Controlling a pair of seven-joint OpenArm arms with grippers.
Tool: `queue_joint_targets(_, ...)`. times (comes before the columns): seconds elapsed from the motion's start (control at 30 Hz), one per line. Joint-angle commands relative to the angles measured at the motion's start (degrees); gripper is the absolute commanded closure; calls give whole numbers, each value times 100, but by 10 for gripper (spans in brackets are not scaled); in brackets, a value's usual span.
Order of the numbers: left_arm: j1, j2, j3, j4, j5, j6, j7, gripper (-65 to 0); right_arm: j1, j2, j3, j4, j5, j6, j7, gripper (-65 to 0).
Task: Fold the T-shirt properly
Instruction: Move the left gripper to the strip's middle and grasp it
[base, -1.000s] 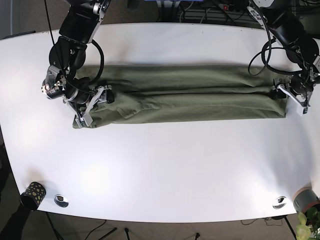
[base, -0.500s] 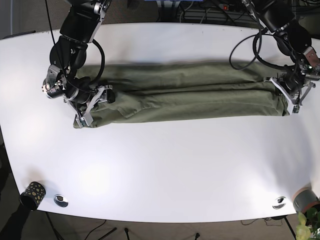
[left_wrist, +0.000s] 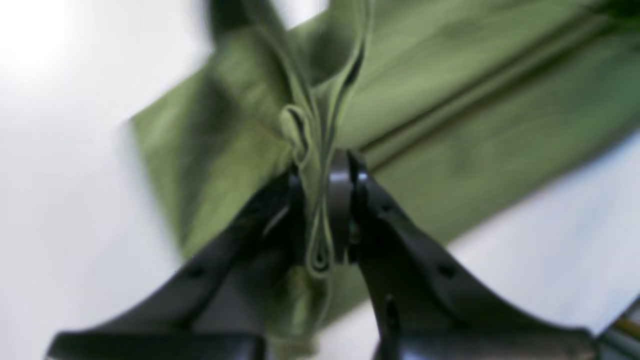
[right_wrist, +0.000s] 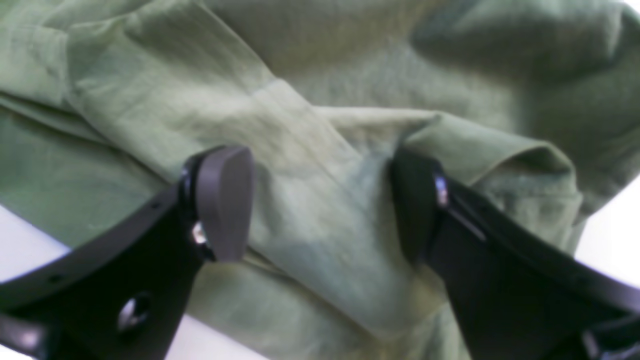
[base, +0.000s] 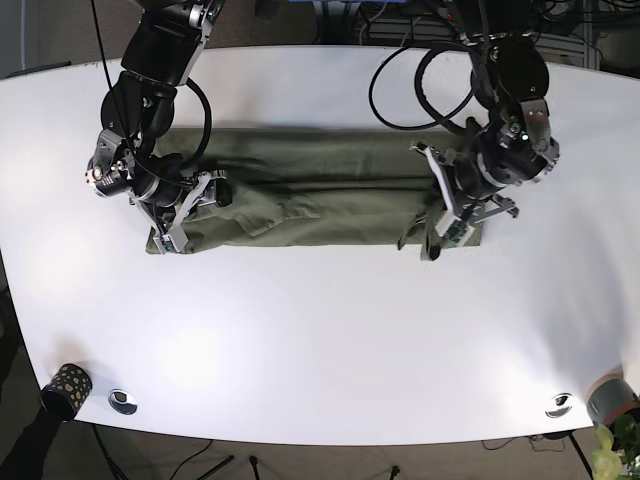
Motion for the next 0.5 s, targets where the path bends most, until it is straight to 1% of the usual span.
queue_joint_targets(0.0,-138,78,143,-99,-80,10,-104,-4,102,47,9,88,104,10,74,-409)
queue_joint_targets(0.1,-279,113,169,-283,-89,10,-104,-4,110,47,9,88,104,10,74,-409)
queue_joint_targets(0.23,-332,297,178,-626,-80,10,-104,-7,110,47,9,88,104,10,74,-409)
queue_joint_targets(0.3,-411,306,195,-767,-80,10,-104,-33,110,47,9,88,104,10,74,-409)
queue_joint_targets(0.33,-481,333,248,-855,-89,10,-69,-74,110,47,9,88,104,10,74,-409)
queue_joint_targets(0.43,-551,368,608,-978,-106,32,-16,-260,128,47,9,97,112,10,74,-409)
queue_joint_targets(0.47,-551,377,740,-925,-115,102,1,-331,128,47,9,105,112,10,74,-409)
